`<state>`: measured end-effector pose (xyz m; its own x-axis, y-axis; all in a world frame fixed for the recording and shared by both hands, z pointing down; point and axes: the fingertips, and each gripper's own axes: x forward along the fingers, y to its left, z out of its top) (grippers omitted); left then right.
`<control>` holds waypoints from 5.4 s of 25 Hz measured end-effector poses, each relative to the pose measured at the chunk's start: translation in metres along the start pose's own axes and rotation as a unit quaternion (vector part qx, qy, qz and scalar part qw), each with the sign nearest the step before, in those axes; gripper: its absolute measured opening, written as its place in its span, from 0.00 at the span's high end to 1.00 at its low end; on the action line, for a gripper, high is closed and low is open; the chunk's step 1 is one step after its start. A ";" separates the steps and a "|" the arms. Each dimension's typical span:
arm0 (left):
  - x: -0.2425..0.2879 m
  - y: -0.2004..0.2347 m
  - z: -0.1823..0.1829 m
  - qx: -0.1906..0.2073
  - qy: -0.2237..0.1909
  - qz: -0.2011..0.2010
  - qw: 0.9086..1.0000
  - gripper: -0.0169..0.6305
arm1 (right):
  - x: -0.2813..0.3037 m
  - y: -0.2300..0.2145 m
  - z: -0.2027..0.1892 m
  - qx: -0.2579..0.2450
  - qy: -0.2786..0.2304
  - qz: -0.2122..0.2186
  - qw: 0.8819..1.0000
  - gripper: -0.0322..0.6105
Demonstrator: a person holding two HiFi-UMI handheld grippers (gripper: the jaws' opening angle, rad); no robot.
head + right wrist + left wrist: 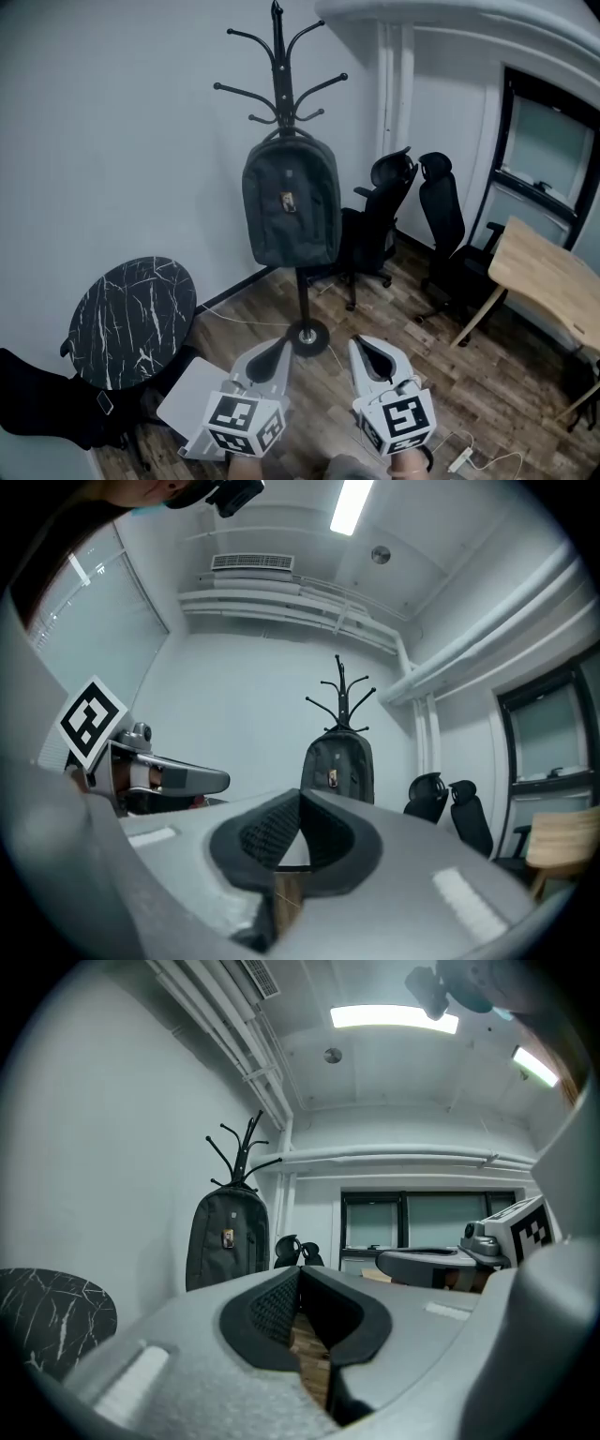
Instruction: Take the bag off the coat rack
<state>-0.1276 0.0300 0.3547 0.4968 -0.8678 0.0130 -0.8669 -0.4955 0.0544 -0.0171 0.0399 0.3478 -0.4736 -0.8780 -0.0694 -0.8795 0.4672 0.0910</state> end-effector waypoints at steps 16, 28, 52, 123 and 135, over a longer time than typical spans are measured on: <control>0.088 0.036 0.001 0.012 0.006 -0.006 1.000 0.96 | 0.082 -0.057 -0.017 -0.004 -0.008 -0.021 1.000 0.95; 0.164 0.079 0.016 0.032 0.003 0.027 0.999 0.96 | 0.156 -0.110 -0.015 -0.033 -0.007 -0.009 0.999 0.95; 0.239 0.171 0.042 0.006 -0.033 0.105 0.994 0.95 | 0.276 -0.170 -0.016 -0.068 -0.017 0.020 0.997 0.94; 0.354 0.344 -0.009 0.038 0.025 0.146 0.988 0.87 | 0.413 -0.231 -0.076 -0.079 0.025 -0.102 0.991 0.80; 0.320 0.318 0.008 0.044 0.005 0.153 0.987 0.87 | 0.377 -0.219 -0.053 -0.091 0.003 -0.095 0.991 0.80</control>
<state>-0.2446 -0.4055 0.3681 0.2121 -0.9769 0.0252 -0.9763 -0.2130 -0.0396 -0.0010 -0.3991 0.3544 -0.2991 -0.9494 -0.0962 -0.9294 0.2670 0.2548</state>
